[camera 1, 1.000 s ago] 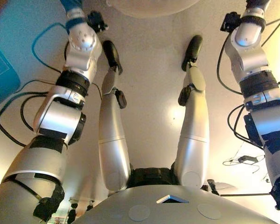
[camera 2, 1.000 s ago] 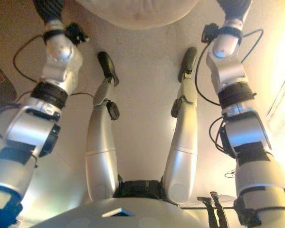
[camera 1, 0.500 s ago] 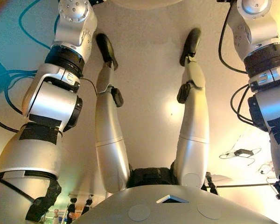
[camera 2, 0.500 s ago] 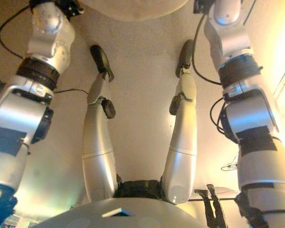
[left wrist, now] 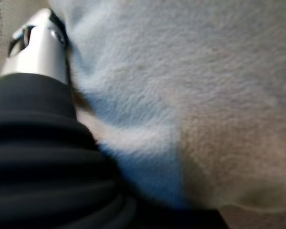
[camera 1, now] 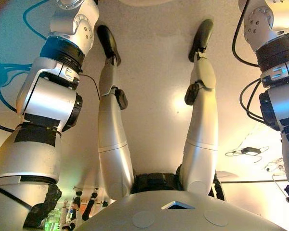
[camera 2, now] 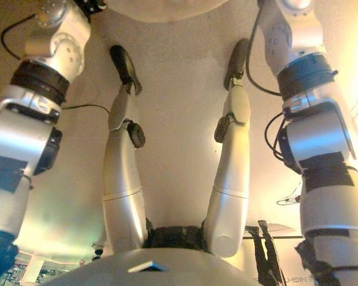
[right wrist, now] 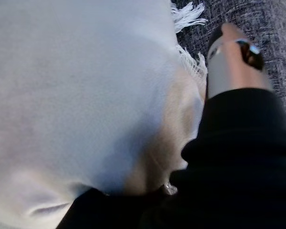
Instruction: Pick up the cushion and take it to the sofa
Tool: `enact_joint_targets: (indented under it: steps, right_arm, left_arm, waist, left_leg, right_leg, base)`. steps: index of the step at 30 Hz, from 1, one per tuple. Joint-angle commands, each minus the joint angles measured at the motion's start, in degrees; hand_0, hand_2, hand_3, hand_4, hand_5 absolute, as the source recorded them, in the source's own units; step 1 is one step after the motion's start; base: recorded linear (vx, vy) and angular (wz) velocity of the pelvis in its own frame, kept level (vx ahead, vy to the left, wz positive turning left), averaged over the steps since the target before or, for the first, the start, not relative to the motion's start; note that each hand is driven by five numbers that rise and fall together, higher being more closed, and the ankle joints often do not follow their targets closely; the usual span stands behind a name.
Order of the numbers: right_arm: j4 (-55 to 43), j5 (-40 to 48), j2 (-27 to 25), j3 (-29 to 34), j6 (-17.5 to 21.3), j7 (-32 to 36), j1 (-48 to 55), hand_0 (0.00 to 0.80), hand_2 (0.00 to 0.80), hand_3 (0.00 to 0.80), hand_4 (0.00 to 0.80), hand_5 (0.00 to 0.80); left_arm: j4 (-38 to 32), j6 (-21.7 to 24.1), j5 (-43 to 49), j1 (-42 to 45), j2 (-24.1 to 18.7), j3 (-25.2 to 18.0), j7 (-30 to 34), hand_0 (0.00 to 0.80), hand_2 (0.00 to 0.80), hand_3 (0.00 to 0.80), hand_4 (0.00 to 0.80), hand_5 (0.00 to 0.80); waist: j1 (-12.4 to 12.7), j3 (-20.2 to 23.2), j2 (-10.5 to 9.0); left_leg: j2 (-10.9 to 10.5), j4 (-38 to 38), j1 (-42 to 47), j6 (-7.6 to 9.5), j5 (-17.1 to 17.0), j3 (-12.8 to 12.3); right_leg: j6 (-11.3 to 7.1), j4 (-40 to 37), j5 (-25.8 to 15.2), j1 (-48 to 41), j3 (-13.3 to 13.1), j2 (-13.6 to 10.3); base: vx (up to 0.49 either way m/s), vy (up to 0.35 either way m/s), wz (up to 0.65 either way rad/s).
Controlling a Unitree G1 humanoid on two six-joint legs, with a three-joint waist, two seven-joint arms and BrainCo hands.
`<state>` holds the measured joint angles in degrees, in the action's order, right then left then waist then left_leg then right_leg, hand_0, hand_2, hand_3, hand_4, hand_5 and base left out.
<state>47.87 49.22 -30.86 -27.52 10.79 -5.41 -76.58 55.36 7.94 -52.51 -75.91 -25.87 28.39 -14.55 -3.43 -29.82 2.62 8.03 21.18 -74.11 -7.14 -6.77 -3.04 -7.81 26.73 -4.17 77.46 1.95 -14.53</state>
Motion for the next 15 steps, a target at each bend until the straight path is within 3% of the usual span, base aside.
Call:
enact_joint_targets:
  steps: [1,2,3,4,5,15]
  right_arm:
    - [-3.2,1.59,7.12,-6.97,-2.57,3.96,-2.68,0.0,0.0,0.0,0.0,0.0]
    - [-3.19,1.41,6.95,-7.5,-2.5,4.2,-3.06,0.0,0.0,0.0,0.0,0.0]
    - [-3.31,1.13,6.65,-7.69,-2.25,4.79,-3.21,0.166,0.166,0.166,0.166,0.166]
    - [-3.65,1.17,6.24,-7.67,-2.05,5.49,-3.08,0.543,0.543,0.543,0.543,0.543]
    - [-4.37,1.42,5.69,-7.62,-1.96,6.03,-2.95,0.8,0.8,0.8,0.8,0.8]
    - [-11.09,-2.97,4.85,-4.26,-0.28,3.16,1.17,0.8,0.8,0.8,0.8,0.8]
  left_arm:
    - [-4.84,-0.67,1.48,-0.56,4.83,1.61,3.54,0.543,0.543,0.543,0.543,0.543]
    - [-5.71,-0.37,1.13,-0.16,4.83,1.74,3.88,0.8,0.8,0.8,0.8,0.8]
    - [-6.51,0.04,1.12,0.26,4.85,1.87,4.72,0.8,0.8,0.8,0.8,0.8]
    - [-7.12,0.32,1.71,0.58,4.91,2.11,4.96,0.8,0.8,0.8,0.8,0.8]
    - [-7.96,0.21,2.39,0.89,4.99,2.66,4.86,0.8,0.8,0.8,0.8,0.8]
    - [-13.32,3.32,2.08,5.25,6.4,1.39,6.14,0.8,0.8,0.8,0.8,0.8]
  waist:
    - [0.63,0.02,0.41]
    - [0.71,0.02,0.39]
    - [0.75,0.02,0.41]
    - [0.73,0.02,0.4]
    - [0.69,0.02,0.33]
    - [0.27,0.02,0.15]
  left_leg:
    - [0.08,1.57,-4.96,-0.94,1.18,3.69]
    - [0.17,1.61,-5.04,-1.01,1.11,3.8]
    - [0.27,1.62,-5.07,-1.07,1.05,3.85]
    - [0.31,1.61,-5.04,-1.07,1.01,3.81]
    - [0.38,1.45,-4.87,-1.09,0.86,3.71]
    - [0.69,0.92,-1.96,-1.39,0.68,3.29]
  right_leg:
    - [-2.4,0.58,1.38,0.04,-2.88,1.18]
    - [-2.42,0.46,1.2,0.07,-2.82,1.09]
    - [-2.51,0.35,1.02,0.1,-2.77,0.96]
    - [-2.61,0.16,0.83,0.06,-2.74,0.85]
    - [-2.72,-0.23,0.51,-0.14,-2.65,0.75]
    - [-2.83,-1.08,-0.4,-2.57,-2.28,0.21]
  base:
    - [0.0,0.0,0.0]
    - [0.0,0.0,0.0]
    - [0.0,0.0,0.0]
    - [0.0,0.0,0.0]
    - [0.0,0.0,0.0]
    - [-0.009,-0.004,0.0]
